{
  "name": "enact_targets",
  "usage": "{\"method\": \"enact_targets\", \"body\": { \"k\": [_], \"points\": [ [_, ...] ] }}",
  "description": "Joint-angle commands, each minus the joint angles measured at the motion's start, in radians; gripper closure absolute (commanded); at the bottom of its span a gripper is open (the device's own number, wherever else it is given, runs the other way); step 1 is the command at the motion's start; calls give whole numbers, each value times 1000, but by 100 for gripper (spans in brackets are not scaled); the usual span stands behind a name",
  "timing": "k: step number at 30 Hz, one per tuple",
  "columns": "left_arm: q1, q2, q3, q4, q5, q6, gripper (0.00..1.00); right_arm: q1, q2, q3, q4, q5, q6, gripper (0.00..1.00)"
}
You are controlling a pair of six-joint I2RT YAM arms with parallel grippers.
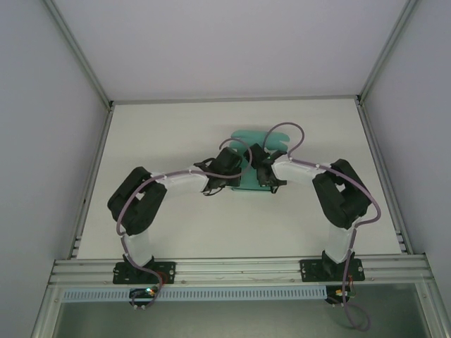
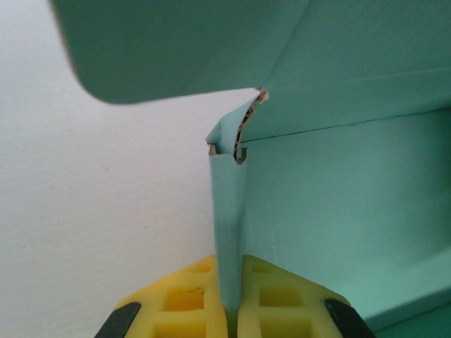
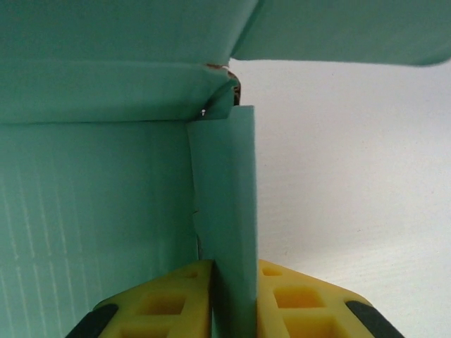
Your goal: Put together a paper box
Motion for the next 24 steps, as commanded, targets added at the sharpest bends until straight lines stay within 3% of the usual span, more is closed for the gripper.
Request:
{"method": "enact_targets", "body": {
  "k": [1, 10, 13, 17, 24],
  "points": [
    [9, 59, 57, -269, -184, 56, 100, -56, -6, -89, -11, 26, -71, 76],
    [-23, 162, 133, -376, -200, 32, 100, -100, -214, -187, 248, -264, -131, 53],
    [-34, 182, 163, -434, -244, 32, 100, -116, -293, -207, 304, -346, -149, 35],
    [-51, 231, 216, -502, -269, 43, 100, -132, -366, -247, 336, -346, -150, 14],
    [-77, 339, 316, -657, -336, 43, 100, -182, -393, -309, 386, -377, -146, 12]
  ]
}}
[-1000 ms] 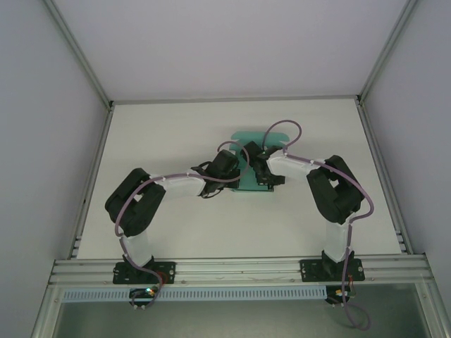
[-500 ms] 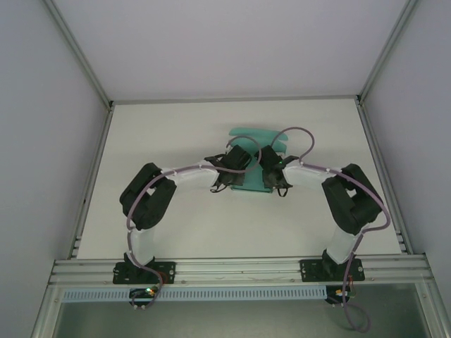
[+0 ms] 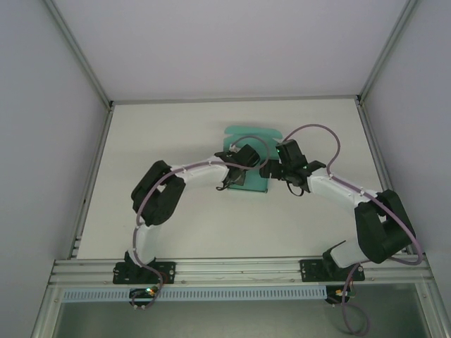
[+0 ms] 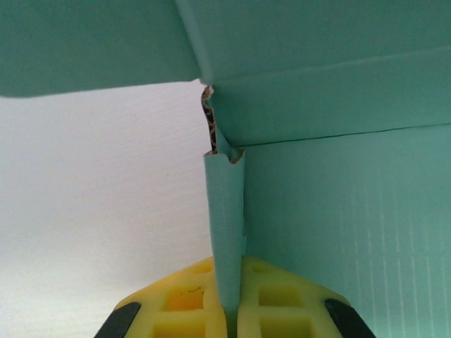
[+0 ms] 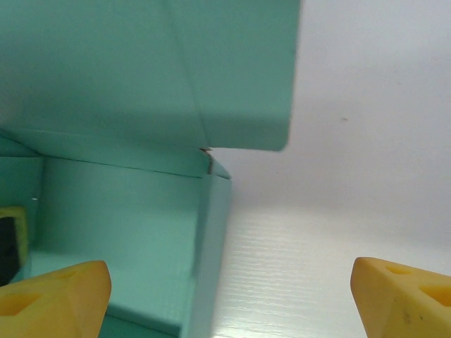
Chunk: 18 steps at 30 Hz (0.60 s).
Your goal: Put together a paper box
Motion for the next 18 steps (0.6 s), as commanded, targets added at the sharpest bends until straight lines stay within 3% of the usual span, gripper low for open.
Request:
{"method": "enact_targets", "body": {
  "k": [1, 6, 10, 12, 15, 18],
  "points": [
    [-11, 142, -8, -238, -87, 29, 100, -16, -13, -21, 23, -36, -11, 12],
    [-6, 194, 10, -252, -71, 21, 100, -35, -32, -48, 25, -38, -23, 11],
    [-19, 232, 73, -334, -154, -3, 100, -61, -95, -86, 12, -32, -19, 12],
    [-11, 225, 63, -305, -103, 0, 100, -73, -135, -113, 16, -23, -18, 11],
    [33, 168, -34, -146, 81, -3, 100, -94, -192, -148, 17, -33, -10, 11],
    [29, 174, -8, -201, 16, -1, 100, -109, -244, -172, 13, -40, -11, 11]
  ]
}}
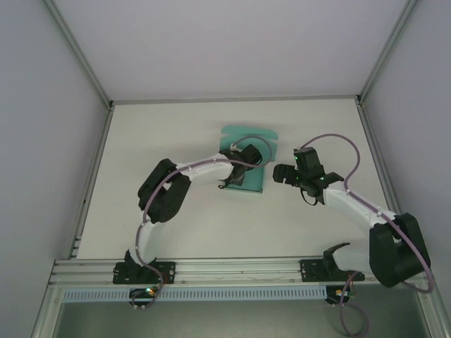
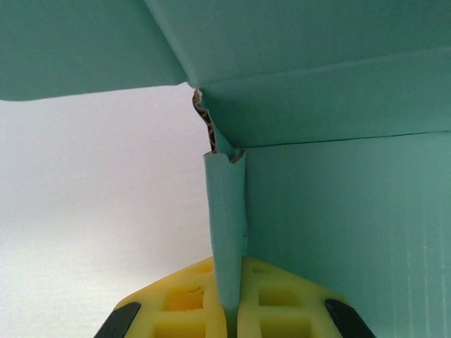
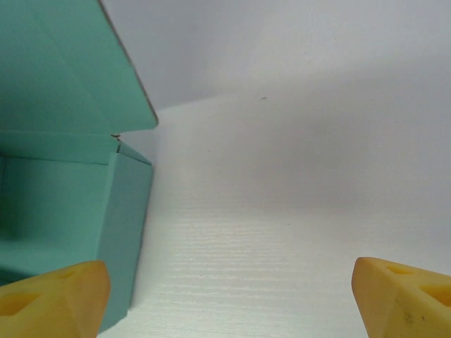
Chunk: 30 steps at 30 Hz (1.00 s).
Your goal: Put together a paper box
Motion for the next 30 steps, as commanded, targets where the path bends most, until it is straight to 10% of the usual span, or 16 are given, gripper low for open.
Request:
{"method": "enact_targets", "body": {
  "k": [1, 6, 10, 30],
  "points": [
    [16, 135, -48, -121, 70, 4, 100, -14, -53, -24, 2, -17, -10, 11],
    [15, 125, -41, -100, 122, 12, 100, -27, -91, -38, 1, -14, -22, 10],
    [5, 59, -41, -77, 139, 28, 73, -30, -100, -35, -14, -17, -33, 10],
    [4, -245, -87, 55, 173, 74, 22, -32, -135, -15, -17, -106, -95, 8]
  ]
}}
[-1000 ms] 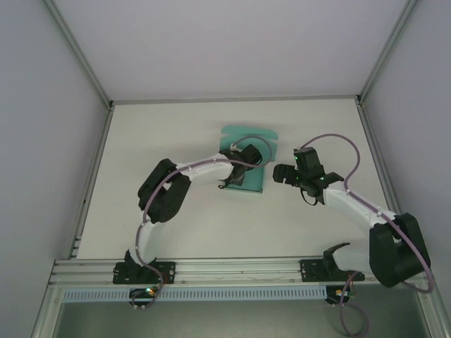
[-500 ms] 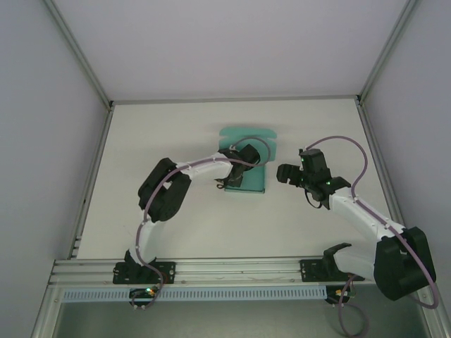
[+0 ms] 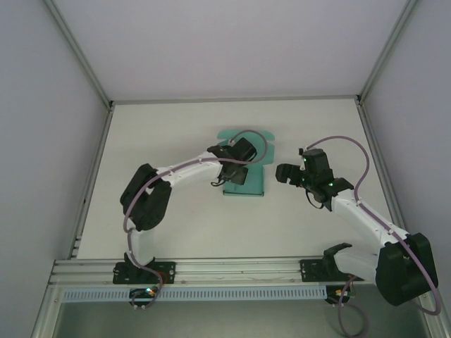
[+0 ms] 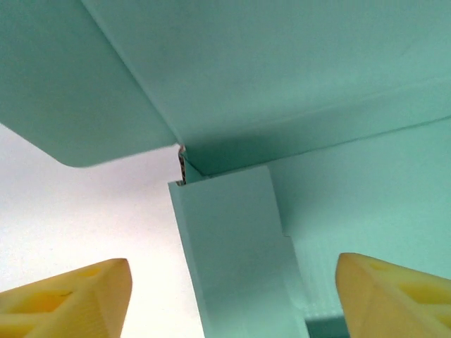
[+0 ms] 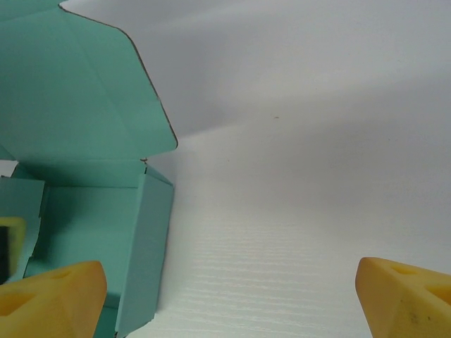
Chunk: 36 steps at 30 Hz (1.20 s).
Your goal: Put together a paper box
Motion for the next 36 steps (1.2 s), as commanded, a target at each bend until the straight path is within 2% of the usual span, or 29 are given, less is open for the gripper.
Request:
{"method": "enact_targets", "body": {
  "k": [1, 5, 9, 14, 17, 20, 22, 25, 28, 32, 36],
  "points": [
    [6, -56, -35, 31, 15, 15, 22, -4, -9, 22, -10, -46, -65, 8],
    [53, -112, -118, 74, 68, -3, 25, -3, 13, 52, -22, -39, -76, 7],
    [114, -166, -230, 176, 196, -16, 30, -3, 45, 59, -19, -54, -77, 7],
    [129, -130, -236, 213, 264, -9, 36, 3, 92, 57, 2, -133, -69, 8],
    [139, -78, -207, 190, 249, -15, 46, 10, 119, 60, -2, -136, -64, 8],
    [145, -29, -174, 156, 238, -15, 68, 13, 136, 55, 10, -141, -56, 8],
    [143, -5, -160, 136, 231, -6, 78, 14, 151, 56, 31, -152, -66, 8],
    [141, 17, -153, 128, 227, -1, 87, 14, 189, 65, 96, -173, -119, 8],
    [142, 25, -158, 136, 225, -6, 100, 13, 260, 95, 192, -233, -199, 8],
    [141, 24, -179, 173, 238, 7, 100, 13, 393, 175, 293, -312, -276, 9],
    [140, 20, -194, 197, 234, 21, 100, 13, 496, 248, 360, -384, -308, 15]
  ]
}}
